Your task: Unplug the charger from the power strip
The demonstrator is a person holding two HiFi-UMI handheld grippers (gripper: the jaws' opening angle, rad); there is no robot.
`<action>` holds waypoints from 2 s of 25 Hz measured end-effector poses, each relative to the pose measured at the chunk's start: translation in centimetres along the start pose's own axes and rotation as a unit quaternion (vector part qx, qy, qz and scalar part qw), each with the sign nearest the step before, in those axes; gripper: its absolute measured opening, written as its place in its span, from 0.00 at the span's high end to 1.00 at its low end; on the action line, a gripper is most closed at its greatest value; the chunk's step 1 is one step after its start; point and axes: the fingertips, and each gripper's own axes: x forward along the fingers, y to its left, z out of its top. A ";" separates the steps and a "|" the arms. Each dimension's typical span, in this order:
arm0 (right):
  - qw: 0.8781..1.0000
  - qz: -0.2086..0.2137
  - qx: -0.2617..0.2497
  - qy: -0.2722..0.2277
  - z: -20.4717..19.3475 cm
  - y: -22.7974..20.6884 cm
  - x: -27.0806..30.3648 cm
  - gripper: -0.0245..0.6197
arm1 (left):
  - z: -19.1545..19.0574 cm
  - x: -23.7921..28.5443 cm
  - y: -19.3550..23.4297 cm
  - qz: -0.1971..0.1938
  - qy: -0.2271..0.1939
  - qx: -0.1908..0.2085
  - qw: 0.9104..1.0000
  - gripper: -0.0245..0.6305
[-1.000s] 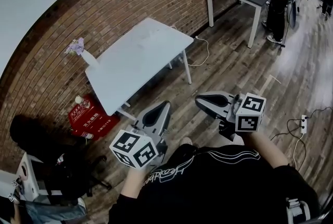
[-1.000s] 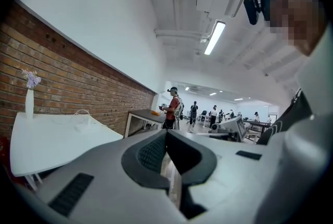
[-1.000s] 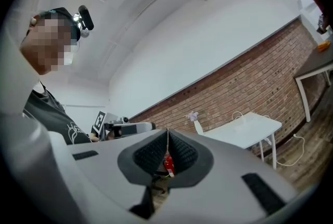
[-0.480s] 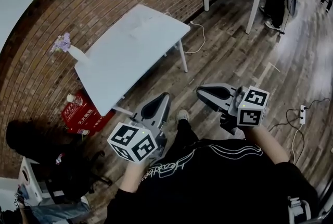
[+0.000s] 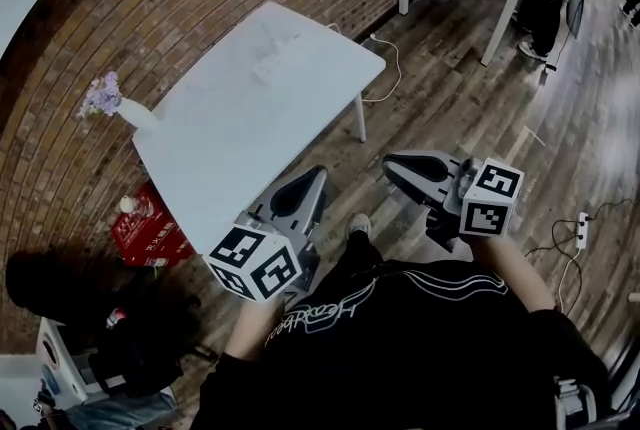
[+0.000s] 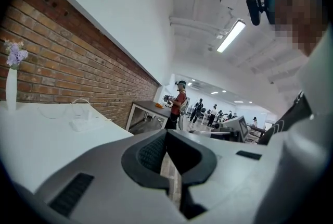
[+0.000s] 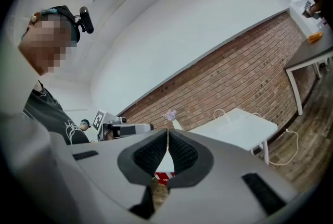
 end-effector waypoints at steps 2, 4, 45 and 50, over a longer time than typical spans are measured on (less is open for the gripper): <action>1.000 -0.005 0.002 -0.002 1.2 -2.4 2.4 0.96 | 1.3 1.4 3.0 -0.001 0.004 -0.001 1.000 0.96; 1.000 -0.008 0.006 -0.001 1.9 -4.6 4.7 0.96 | 2.2 2.7 6.0 0.001 0.008 -0.006 1.000 0.96; 0.995 -0.023 0.056 0.076 7.5 -28.7 28.7 0.96 | 7.6 15.4 42.6 0.127 0.046 -0.066 0.989 0.81; 0.992 -0.028 0.061 0.103 7.0 -30.8 30.6 0.96 | 4.9 16.9 46.8 0.140 0.072 -0.095 0.983 0.73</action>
